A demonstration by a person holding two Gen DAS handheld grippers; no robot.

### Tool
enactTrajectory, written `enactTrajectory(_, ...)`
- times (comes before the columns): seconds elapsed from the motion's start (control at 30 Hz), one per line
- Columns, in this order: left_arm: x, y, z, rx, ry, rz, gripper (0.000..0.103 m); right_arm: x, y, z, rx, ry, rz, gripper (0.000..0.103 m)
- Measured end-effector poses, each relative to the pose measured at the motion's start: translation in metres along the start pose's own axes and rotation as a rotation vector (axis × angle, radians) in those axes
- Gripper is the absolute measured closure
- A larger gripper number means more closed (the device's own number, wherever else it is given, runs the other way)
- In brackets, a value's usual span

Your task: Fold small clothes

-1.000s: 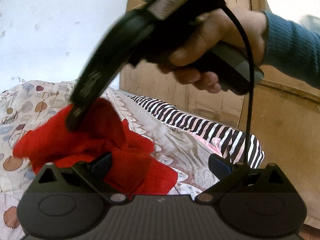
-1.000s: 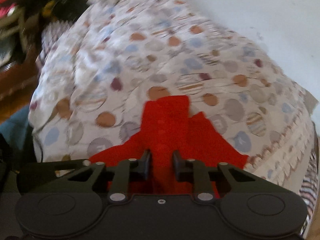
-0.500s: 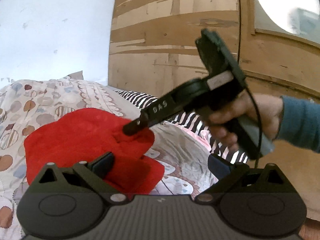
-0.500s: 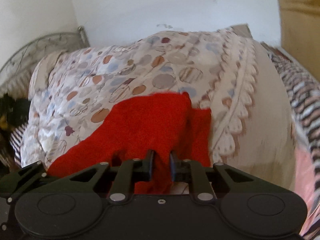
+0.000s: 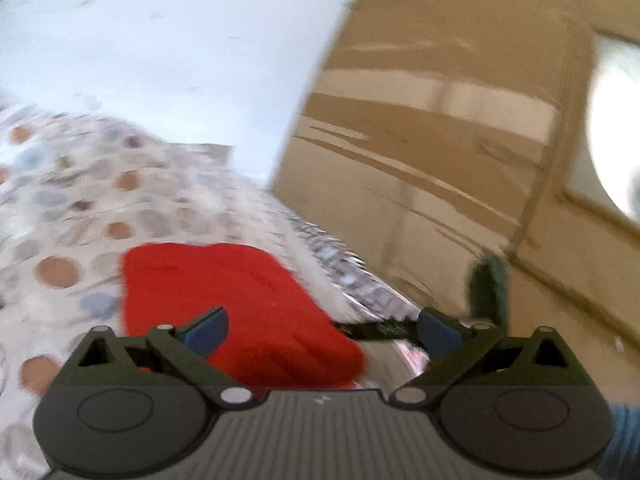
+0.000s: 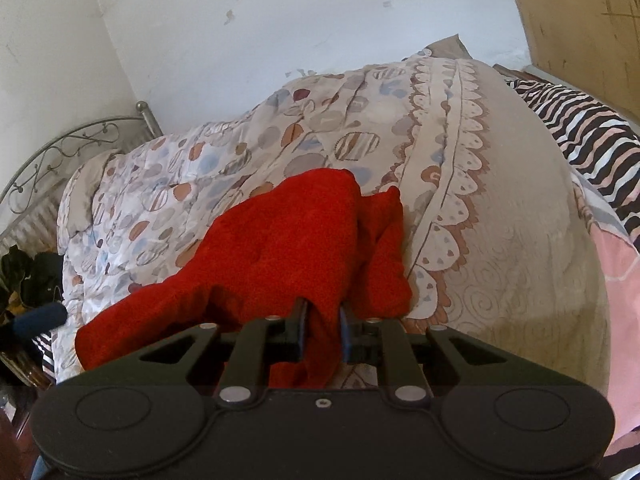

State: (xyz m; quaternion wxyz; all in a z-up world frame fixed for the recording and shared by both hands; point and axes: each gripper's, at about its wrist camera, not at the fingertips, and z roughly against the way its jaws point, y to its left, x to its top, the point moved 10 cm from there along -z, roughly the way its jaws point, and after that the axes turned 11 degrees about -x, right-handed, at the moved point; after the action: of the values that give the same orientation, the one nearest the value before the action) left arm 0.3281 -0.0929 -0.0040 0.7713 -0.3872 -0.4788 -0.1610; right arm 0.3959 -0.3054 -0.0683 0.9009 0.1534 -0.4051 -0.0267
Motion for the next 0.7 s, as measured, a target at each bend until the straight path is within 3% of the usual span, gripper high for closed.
enactTrajectory(0.13,0.003,0.046,0.0,0.125,0.019,0.13,0.001,-0.001,-0.001,0.002,-0.006,-0.012,-0.005,0.086)
enactTrajectory(0.3,-0.021,0.08,-0.022,0.166,0.144,0.23,0.001,-0.005,-0.003,0.006,-0.012,-0.026,-0.012,0.086)
enactTrajectory(0.4,-0.036,0.084,-0.025,0.135,0.164,0.27,0.0,-0.008,-0.007,0.009,-0.021,-0.029,-0.016,0.087)
enactTrajectory(0.7,-0.062,0.08,-0.043,0.209,0.251,0.14,0.0,-0.026,-0.025,0.008,-0.021,-0.022,-0.106,0.091)
